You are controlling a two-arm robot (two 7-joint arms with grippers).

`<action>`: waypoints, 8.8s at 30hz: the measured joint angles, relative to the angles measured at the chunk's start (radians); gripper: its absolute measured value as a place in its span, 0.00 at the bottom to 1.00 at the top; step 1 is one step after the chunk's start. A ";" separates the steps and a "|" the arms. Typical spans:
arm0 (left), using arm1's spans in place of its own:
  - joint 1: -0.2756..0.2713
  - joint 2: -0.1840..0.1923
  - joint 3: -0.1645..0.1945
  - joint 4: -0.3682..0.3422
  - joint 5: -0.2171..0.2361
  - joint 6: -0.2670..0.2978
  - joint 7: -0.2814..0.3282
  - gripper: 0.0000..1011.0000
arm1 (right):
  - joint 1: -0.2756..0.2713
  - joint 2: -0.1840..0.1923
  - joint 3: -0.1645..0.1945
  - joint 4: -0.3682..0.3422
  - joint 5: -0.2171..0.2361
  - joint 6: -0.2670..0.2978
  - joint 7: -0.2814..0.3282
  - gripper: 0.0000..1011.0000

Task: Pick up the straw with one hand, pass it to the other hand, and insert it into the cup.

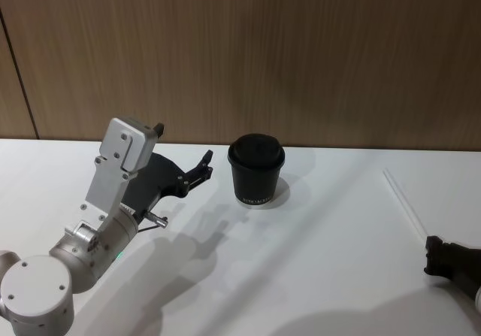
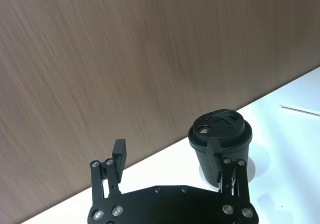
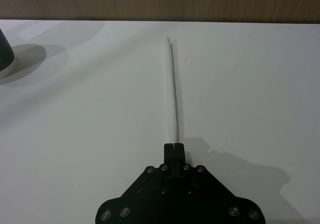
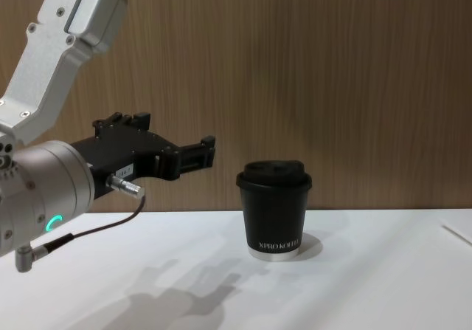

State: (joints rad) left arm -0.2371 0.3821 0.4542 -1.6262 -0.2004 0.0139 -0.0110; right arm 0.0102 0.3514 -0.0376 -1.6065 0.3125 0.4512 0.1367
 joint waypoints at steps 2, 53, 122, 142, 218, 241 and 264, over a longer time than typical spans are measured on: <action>0.000 0.000 0.000 0.000 0.000 0.000 0.000 0.99 | 0.000 0.000 0.000 0.000 0.000 0.000 0.000 0.00; 0.000 0.000 0.000 0.000 0.000 0.000 0.000 0.99 | -0.013 0.220 0.011 -0.038 -0.011 -0.361 0.301 0.00; 0.000 0.000 0.000 0.000 0.000 0.000 0.000 0.99 | 0.149 0.249 -0.222 -0.060 0.009 -0.448 0.471 0.00; -0.031 -0.013 -0.022 0.027 -0.133 -0.037 -0.172 0.99 | 0.156 0.247 -0.230 -0.058 0.013 -0.449 0.471 0.00; -0.196 -0.262 -0.115 0.362 -0.861 0.244 -0.502 0.99 | 0.157 0.247 -0.232 -0.058 0.013 -0.449 0.471 0.00; -0.197 -0.260 -0.111 0.368 -0.873 0.232 -0.523 0.32 | 0.157 0.247 -0.232 -0.058 0.013 -0.449 0.471 0.00; -0.197 -0.260 -0.110 0.368 -0.875 0.230 -0.527 0.02 | 0.157 0.247 -0.232 -0.058 0.013 -0.449 0.471 0.00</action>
State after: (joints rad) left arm -0.4338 0.1220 0.3440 -1.2582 -1.0755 0.2443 -0.5378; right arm 0.1672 0.5988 -0.2699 -1.6643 0.3256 0.0024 0.6074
